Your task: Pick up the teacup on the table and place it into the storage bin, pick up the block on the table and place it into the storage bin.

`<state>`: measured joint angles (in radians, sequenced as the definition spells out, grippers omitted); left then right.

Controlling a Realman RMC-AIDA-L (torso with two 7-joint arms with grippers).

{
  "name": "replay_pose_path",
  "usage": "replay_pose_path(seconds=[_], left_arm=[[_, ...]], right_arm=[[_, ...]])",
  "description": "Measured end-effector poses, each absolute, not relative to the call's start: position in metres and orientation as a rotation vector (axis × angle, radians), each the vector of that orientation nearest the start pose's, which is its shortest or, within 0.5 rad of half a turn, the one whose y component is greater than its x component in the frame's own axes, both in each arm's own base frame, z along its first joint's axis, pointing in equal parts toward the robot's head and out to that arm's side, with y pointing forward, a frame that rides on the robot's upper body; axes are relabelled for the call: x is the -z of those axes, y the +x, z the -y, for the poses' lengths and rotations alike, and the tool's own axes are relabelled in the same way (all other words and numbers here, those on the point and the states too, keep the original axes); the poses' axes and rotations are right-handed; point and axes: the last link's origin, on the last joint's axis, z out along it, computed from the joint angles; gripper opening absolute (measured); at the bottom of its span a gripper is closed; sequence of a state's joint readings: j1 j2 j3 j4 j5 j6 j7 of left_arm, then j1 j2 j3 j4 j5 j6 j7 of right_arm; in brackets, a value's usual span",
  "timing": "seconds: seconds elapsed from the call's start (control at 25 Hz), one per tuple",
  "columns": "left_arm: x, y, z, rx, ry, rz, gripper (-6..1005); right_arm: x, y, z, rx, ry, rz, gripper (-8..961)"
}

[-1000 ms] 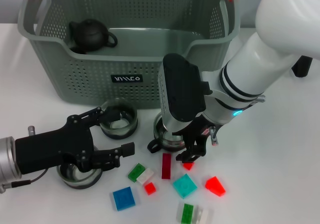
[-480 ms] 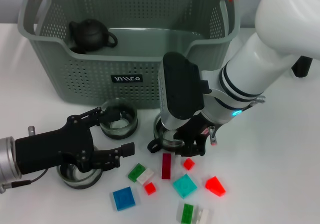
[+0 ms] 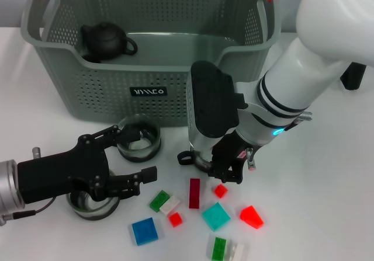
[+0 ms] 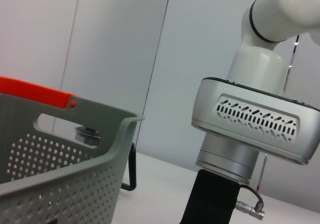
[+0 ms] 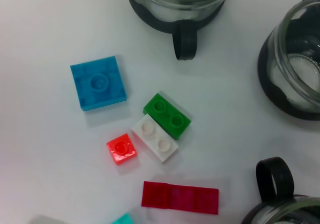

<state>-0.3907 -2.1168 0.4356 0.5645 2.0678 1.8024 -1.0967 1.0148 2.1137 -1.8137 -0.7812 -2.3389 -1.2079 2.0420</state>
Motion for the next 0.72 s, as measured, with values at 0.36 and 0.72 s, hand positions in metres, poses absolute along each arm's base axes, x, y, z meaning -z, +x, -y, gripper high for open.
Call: replay_pose_path(seconds=[0.36,0.72], left_arm=[[0.003,-0.293,-0.256,0.982,-2.645,0.545,882],[0.002,-0.296,-0.252,0.984,-2.636,0.553,881]], right_arm=[[0.114,0.108,-0.360,0.694,-3.064,0.138,57],[0.037,0.072,-0.357,0.454,-3.147,0.015,58]])
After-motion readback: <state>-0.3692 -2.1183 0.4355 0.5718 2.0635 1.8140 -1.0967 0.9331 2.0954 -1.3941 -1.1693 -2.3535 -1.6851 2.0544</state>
